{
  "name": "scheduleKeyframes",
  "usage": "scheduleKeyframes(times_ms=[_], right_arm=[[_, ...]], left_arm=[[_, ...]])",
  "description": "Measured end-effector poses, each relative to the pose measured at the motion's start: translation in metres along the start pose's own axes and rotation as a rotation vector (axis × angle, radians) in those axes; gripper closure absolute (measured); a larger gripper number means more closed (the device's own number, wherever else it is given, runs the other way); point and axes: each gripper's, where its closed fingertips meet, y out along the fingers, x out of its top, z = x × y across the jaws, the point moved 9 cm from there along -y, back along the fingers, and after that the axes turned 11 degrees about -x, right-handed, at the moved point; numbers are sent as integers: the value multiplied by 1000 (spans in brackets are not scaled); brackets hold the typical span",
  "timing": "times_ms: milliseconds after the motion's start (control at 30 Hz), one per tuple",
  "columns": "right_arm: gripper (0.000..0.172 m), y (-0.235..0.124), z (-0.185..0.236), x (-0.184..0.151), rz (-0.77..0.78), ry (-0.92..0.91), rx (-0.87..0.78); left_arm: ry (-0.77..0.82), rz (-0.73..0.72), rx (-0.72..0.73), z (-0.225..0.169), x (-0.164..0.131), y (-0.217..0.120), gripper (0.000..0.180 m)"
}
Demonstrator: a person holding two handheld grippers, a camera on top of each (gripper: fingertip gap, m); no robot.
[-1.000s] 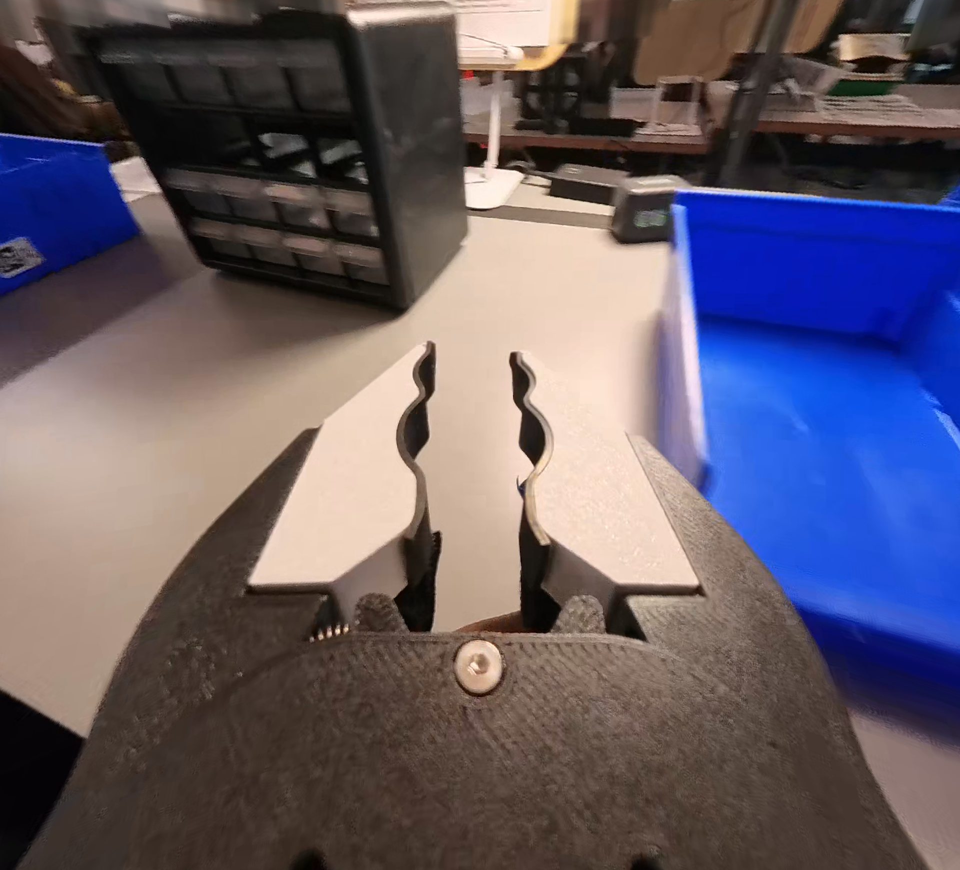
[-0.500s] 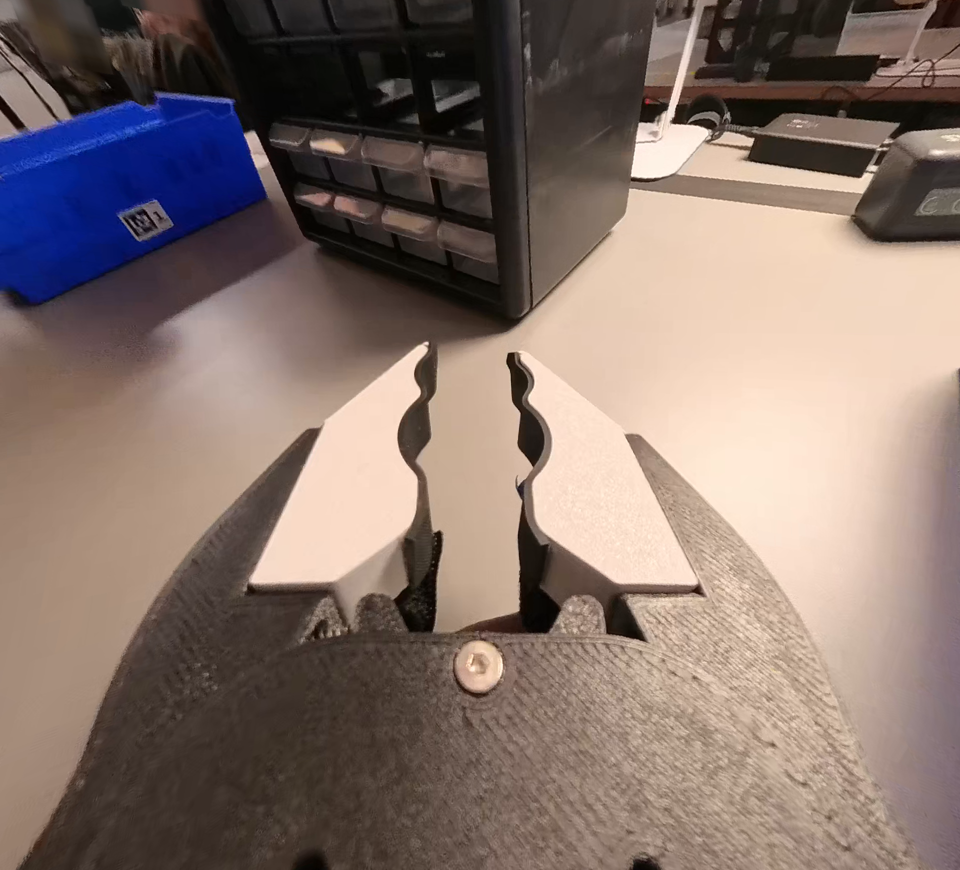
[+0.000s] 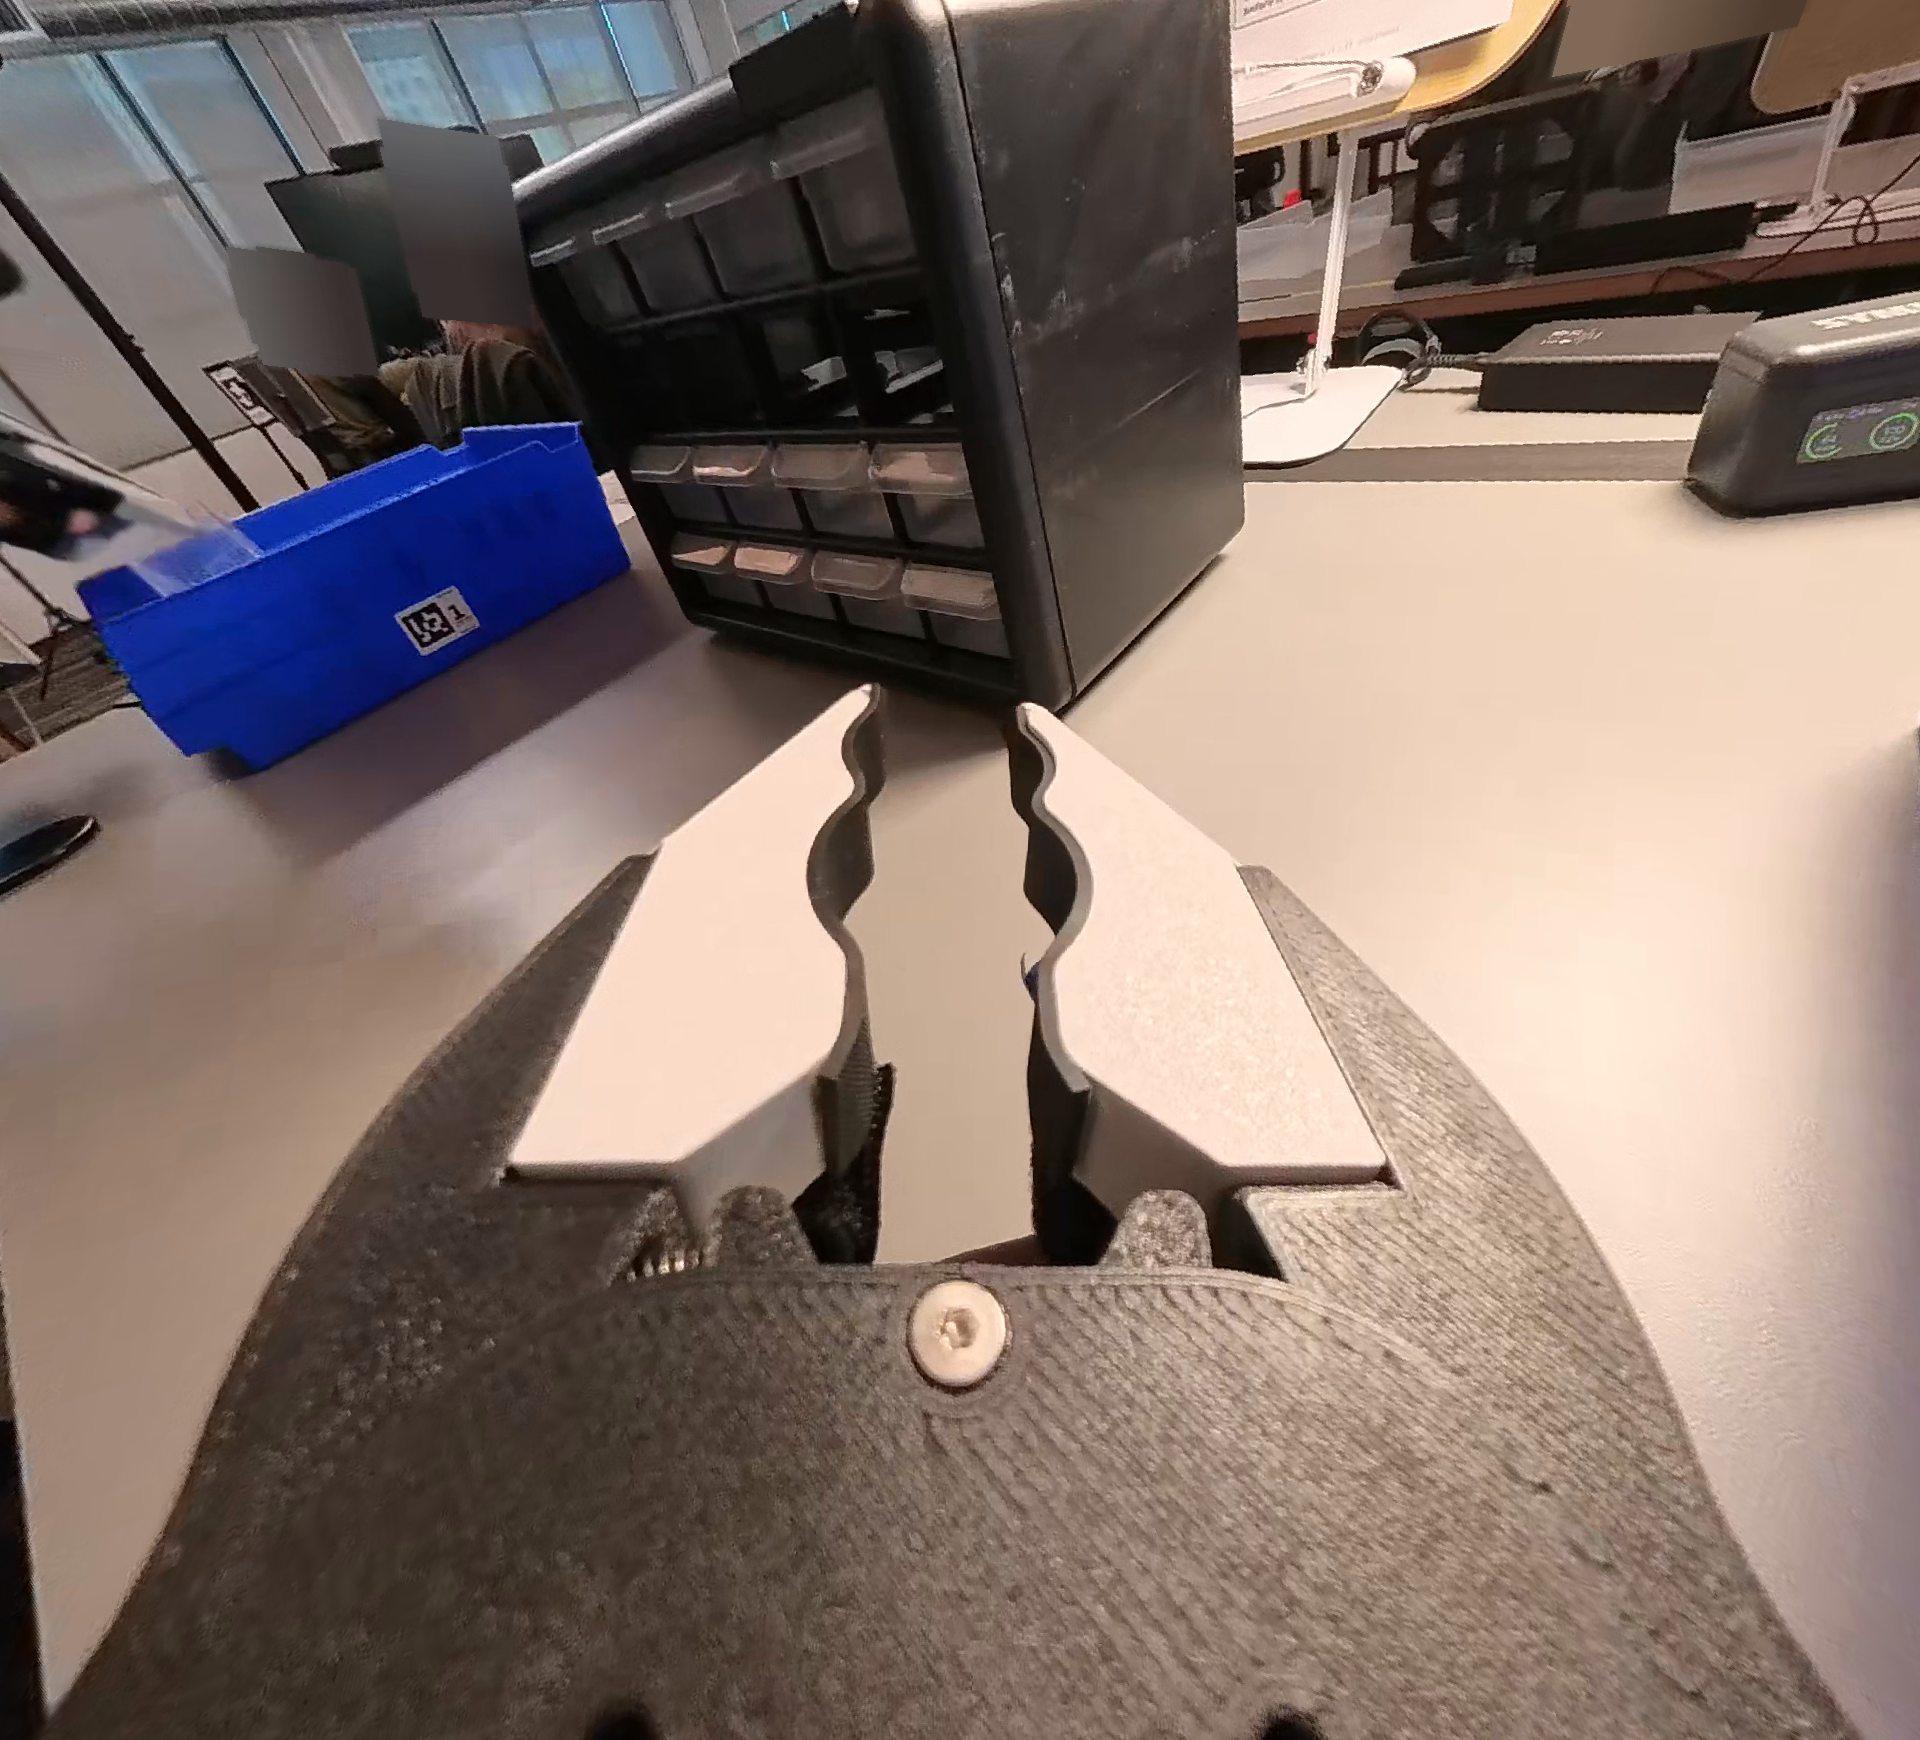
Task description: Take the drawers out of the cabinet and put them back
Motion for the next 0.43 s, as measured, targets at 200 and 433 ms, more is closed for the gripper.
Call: scheduleKeyframes(times_ms=[200, 433], right_arm=[[150, -2, -2, 0, -14, 23, -4], [151, -2, -3, 1, -18, 27, -10]], left_arm=[[55, -266, 191, 1, 29, -95, 167], [236, -533, -193, -108, 71, -136, 168]])
